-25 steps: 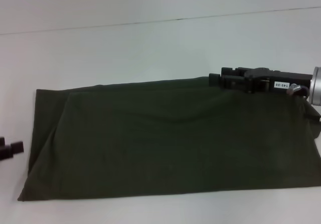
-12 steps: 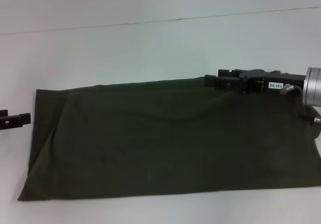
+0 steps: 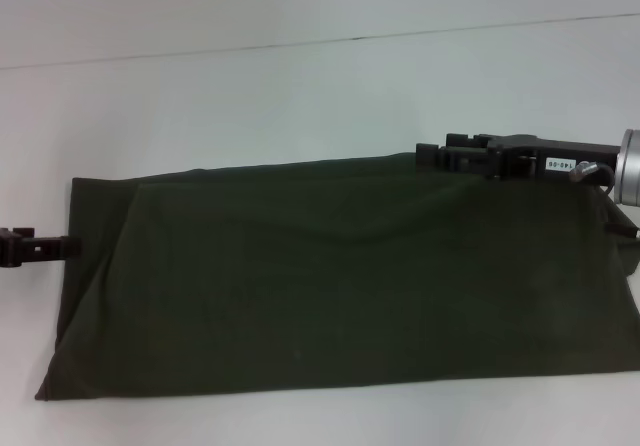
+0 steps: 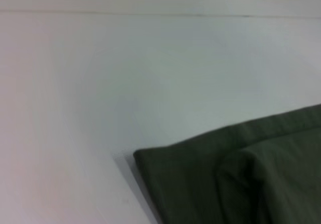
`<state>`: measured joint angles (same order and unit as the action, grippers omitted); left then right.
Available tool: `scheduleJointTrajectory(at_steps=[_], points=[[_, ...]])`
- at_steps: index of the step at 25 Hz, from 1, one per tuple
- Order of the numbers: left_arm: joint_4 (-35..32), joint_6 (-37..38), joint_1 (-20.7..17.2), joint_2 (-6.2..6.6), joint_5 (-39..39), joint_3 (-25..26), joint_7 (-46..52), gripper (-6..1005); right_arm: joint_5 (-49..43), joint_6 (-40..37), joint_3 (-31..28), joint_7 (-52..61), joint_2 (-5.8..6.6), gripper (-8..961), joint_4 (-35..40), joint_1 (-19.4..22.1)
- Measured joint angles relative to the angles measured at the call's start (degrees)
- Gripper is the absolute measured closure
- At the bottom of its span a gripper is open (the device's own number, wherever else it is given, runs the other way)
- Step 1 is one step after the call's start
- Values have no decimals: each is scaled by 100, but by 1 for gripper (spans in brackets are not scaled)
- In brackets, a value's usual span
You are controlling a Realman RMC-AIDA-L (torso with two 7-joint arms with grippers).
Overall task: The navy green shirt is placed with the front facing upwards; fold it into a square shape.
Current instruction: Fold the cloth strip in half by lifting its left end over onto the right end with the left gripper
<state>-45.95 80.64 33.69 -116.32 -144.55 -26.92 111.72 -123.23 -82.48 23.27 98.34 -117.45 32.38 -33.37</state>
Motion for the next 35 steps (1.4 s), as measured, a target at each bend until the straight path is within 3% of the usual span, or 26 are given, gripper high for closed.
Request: scheduleJointTrajectory(at_steps=[3, 35], points=[[13, 41, 25, 8, -108, -41, 134, 149, 31, -5, -2, 0, 7, 33, 5, -10], [586, 196, 213, 15, -404, -337, 396, 152, 36, 30, -7, -43, 22, 37, 14, 6]])
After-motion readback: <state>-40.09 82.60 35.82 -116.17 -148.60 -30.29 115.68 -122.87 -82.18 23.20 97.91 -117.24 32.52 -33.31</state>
